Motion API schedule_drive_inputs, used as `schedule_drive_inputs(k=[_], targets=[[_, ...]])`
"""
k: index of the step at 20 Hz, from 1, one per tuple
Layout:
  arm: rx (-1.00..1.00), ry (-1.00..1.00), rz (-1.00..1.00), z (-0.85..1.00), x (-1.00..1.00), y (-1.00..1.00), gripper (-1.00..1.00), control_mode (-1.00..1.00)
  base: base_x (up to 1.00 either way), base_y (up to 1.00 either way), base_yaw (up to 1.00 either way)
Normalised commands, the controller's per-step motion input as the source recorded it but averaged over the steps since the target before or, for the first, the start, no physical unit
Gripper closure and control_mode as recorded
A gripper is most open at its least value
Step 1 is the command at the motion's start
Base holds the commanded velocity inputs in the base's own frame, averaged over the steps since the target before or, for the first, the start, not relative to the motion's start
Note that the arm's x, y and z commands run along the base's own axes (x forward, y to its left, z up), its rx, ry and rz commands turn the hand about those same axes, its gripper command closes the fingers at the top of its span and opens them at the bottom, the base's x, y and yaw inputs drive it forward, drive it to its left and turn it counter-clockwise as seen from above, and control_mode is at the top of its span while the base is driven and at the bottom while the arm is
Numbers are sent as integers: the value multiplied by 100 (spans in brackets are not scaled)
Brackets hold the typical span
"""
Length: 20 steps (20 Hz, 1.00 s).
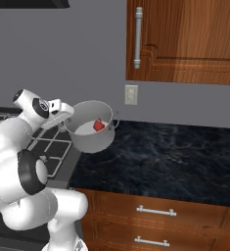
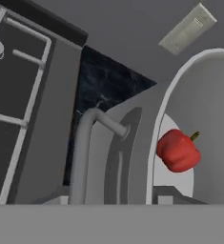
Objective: Turn on the sink faucet. Then move the bell pepper from the counter to the sink. Turn off the sink. Move the vegetable from the sink to the pot next to the stove. Finally move the pot to the front center burner.
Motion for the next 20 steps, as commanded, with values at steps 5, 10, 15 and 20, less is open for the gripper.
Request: schedule_drive_inputs(k=[5,10,15,20], targets=[[-12,10,35,13,-50,91,100,-100,0,0,0],[-12,9,36,0,-49,92,100,-100,0,0,0],[-12,9,38,0,-46,91,100,-100,0,0,0],[-11,9,38,0,-47,90,100,-100,0,0,0]])
